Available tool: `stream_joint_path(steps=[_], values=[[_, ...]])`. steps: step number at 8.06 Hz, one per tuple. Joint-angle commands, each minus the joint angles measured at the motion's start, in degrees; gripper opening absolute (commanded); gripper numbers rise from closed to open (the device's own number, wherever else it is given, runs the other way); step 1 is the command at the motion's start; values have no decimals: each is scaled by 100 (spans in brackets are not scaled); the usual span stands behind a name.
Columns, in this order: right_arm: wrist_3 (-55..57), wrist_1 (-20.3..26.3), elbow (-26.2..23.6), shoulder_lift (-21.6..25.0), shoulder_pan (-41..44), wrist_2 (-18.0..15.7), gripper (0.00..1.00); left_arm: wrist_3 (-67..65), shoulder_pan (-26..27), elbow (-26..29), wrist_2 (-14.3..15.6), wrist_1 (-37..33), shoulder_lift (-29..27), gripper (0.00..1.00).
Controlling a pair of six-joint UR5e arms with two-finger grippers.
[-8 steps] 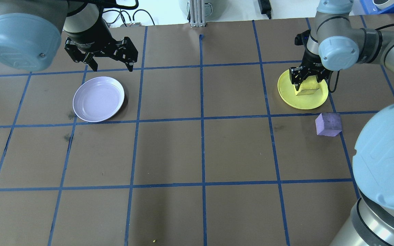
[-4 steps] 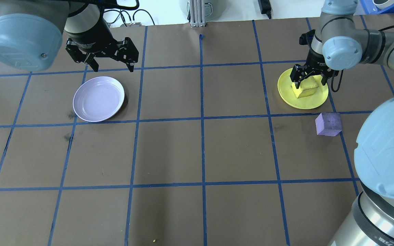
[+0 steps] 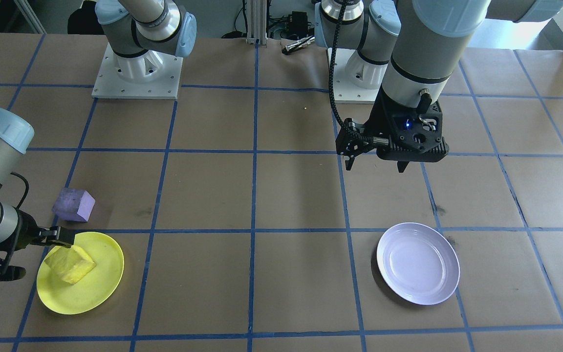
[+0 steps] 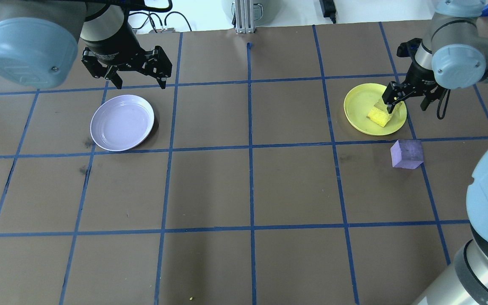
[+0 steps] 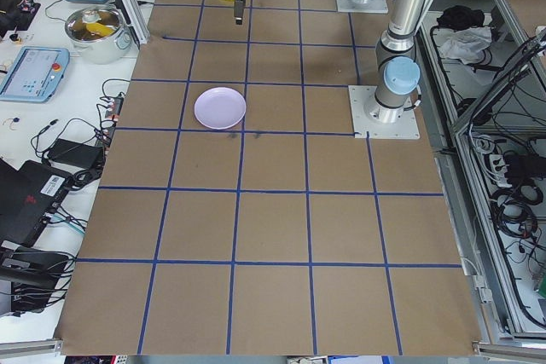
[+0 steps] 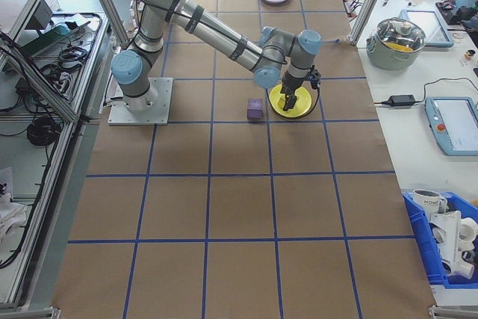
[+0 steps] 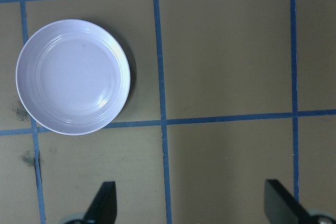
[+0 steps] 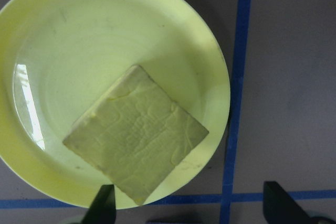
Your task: Sort blocks by color into plates
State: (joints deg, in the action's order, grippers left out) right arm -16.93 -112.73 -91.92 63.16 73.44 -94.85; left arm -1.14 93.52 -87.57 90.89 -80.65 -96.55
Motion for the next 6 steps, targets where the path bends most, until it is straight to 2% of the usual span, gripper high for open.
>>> stream_joint_path(steps=[1,4,5,6], values=[[57,93,-361,311,-102,397,100,-18,0,12,-1,5,4,100],[23,496,-579,512,-373,292,100,-9,0,12,8,5,-5,100],[31,437,-929,574,-392,292,99,-18,0,21,-1,5,-13,100],[23,131,-1263,583,-409,196,99,-18,0,3,7,14,-48,100]])
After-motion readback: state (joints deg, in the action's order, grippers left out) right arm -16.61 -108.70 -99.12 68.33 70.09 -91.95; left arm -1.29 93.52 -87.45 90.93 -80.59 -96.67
